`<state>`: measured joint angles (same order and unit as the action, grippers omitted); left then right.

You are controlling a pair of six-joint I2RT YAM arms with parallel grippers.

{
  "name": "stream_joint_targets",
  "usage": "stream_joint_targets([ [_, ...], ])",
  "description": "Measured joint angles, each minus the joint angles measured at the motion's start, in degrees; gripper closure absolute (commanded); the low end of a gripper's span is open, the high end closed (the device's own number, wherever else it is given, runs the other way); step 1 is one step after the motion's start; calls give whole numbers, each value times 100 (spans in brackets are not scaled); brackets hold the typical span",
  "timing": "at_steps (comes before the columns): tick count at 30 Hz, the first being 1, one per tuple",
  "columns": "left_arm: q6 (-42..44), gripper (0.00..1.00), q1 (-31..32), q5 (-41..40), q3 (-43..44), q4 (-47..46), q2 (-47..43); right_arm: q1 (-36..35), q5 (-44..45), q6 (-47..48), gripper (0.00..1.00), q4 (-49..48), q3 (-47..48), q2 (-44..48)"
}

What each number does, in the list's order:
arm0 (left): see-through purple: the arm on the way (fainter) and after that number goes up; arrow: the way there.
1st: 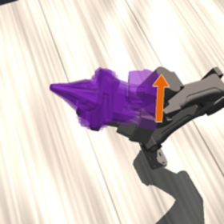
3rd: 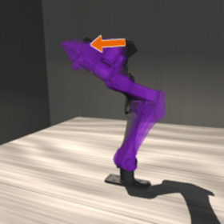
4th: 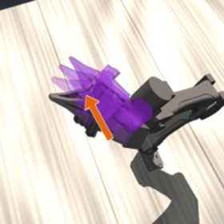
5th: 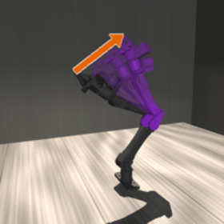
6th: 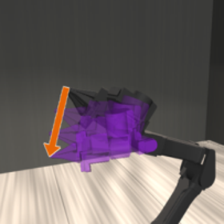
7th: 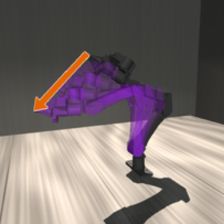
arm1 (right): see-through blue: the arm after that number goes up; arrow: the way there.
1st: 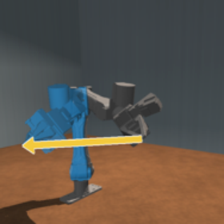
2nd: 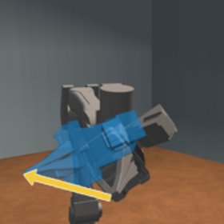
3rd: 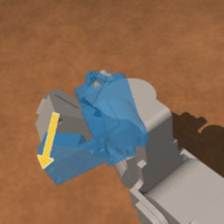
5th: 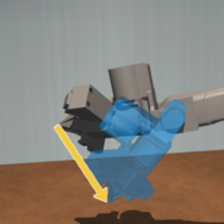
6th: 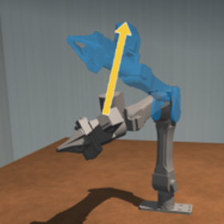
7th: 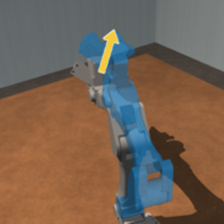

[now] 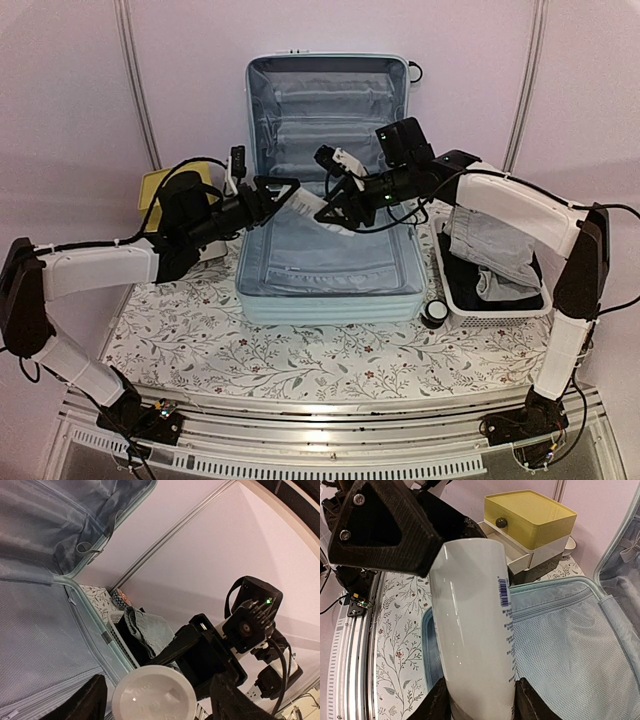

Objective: Open, take out, and arrange the luggage
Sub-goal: Pass from the right arm to the left, then place the makeup in the drawer.

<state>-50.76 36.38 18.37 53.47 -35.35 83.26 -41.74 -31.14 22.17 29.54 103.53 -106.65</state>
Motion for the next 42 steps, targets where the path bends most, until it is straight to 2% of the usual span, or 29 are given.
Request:
stream_joint_targets([
  [6, 4, 49, 11, -44, 0, -94, 26, -15, -46, 44, 59, 2, 0, 0],
  [8, -4, 57, 11, -66, -2, -125, 44, -17, -61, 63, 55, 4, 0, 0],
  [11, 13, 65, 11, -122, -13, -162, 57, -20, -52, 72, 50, 0, 0, 0],
  [16, -9, 66, 9, -166, -186, -251, 57, -24, -72, 96, 30, -22, 0, 9],
  [21, -122, 67, -175, -146, -564, -258, 7, -24, -83, 109, 24, -61, -85, 111],
  [27, -323, 69, -1189, -42, -1377, -254, -695, -24, -70, 90, 21, -330, -579, 662],
  [36, -415, 71, -2857, -758, -2540, 66, -2758, -2, 144, -57, 20, -1062, -1530, 1482],
  [42, -442, 71, -3606, -933, -2756, 149, -2970, 46, 411, -214, 19, -1351, -1965, 1609],
])
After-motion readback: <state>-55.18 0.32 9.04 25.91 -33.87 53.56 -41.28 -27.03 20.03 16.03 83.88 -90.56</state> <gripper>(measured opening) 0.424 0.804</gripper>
